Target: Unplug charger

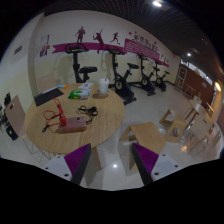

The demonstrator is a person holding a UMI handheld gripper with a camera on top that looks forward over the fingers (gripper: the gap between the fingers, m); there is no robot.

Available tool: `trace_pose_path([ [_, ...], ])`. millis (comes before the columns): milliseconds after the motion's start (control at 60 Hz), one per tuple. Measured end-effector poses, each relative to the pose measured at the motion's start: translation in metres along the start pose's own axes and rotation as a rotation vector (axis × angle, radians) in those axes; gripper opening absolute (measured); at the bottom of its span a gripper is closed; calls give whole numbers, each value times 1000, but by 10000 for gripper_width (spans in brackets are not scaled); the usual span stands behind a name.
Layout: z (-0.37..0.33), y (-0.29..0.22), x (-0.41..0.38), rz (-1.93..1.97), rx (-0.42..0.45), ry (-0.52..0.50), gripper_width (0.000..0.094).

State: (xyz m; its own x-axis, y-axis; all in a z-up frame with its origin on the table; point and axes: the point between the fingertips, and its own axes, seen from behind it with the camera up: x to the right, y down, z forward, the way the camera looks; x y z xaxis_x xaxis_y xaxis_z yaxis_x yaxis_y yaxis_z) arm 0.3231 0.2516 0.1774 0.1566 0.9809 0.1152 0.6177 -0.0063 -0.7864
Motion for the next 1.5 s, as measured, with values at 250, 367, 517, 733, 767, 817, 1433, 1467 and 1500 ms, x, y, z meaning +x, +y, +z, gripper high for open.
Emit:
trace_pose_path([
  [250,6,-1,-41,-42,1,-74,854],
  [367,9,-5,-77,-69,5,-117,857],
  [517,14,-11,-130,-102,24,-190,852],
  [733,36,-10,-202,-110,82,-297,852],
  [767,43,-10,-210,-109,96,-303,856],
  [817,56,-9,-220,-114,114,-309,854],
  [1433,241,-48,-276,-62,234,-278,860],
  [1467,246,-47,-278,-63,235,-281,859],
  [1500,249,-47,-280,-66,236,-286,850],
])
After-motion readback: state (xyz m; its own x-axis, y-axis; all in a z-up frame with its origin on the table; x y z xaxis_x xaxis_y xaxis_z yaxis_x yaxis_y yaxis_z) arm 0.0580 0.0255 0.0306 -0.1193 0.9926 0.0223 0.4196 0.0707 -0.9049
